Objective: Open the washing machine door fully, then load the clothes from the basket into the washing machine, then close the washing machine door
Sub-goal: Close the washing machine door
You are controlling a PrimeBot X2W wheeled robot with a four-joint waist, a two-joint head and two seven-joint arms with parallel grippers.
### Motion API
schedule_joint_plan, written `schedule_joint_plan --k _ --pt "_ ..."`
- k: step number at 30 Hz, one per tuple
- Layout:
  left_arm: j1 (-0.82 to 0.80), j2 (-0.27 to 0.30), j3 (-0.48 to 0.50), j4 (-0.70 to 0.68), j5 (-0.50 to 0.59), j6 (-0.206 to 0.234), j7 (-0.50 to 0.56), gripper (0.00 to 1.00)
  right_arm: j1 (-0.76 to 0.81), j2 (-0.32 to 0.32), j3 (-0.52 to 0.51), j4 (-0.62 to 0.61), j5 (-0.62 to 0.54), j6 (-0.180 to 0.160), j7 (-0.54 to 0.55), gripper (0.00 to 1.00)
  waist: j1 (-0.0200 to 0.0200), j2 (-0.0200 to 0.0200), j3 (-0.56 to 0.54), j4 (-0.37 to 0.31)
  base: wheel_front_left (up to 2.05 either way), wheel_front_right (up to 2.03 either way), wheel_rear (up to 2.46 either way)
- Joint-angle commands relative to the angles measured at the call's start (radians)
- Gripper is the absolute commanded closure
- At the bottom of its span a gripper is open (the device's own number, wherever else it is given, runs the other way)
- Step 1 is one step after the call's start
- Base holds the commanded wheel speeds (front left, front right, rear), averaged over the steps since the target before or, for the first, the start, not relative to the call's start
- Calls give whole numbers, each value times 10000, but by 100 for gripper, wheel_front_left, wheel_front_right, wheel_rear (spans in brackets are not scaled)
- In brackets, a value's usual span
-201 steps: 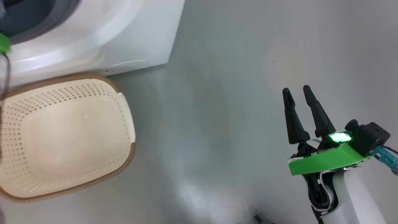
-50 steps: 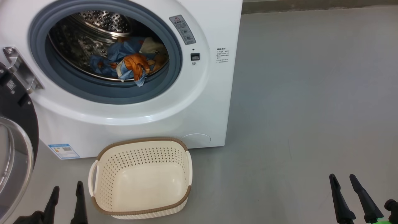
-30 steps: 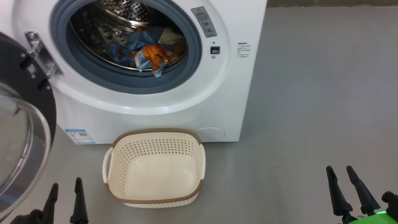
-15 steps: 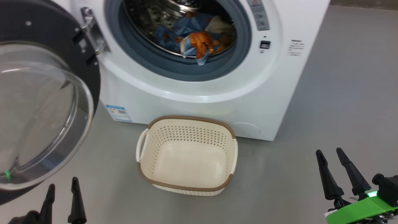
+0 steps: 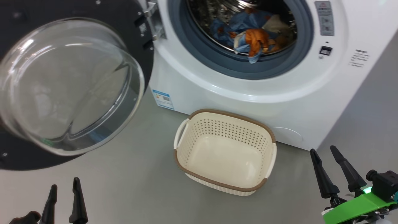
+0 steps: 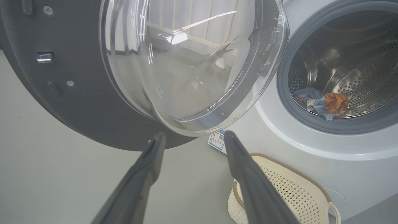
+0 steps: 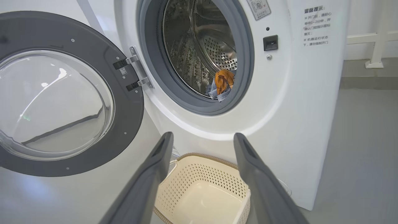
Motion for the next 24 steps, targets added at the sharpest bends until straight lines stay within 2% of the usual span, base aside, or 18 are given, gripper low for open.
schedule_joint_plan --k 1,8,24 --pt "-254 107 325 -200 -69 -15 -65 0 -309 -226 212 -205 -24 16 -49 0 0 -1 -39 520 0 0 0" --pt "-167 106 299 -219 -203 -15 -65 0 -342 -266 308 -159 -3 16 -49 0 0 -1 -62 915 0 0 0" --pt "-92 105 176 -387 -407 141 -65 0 -443 -386 431 -118 23 16 -49 0 0 -1 20 1170 0 0 0"
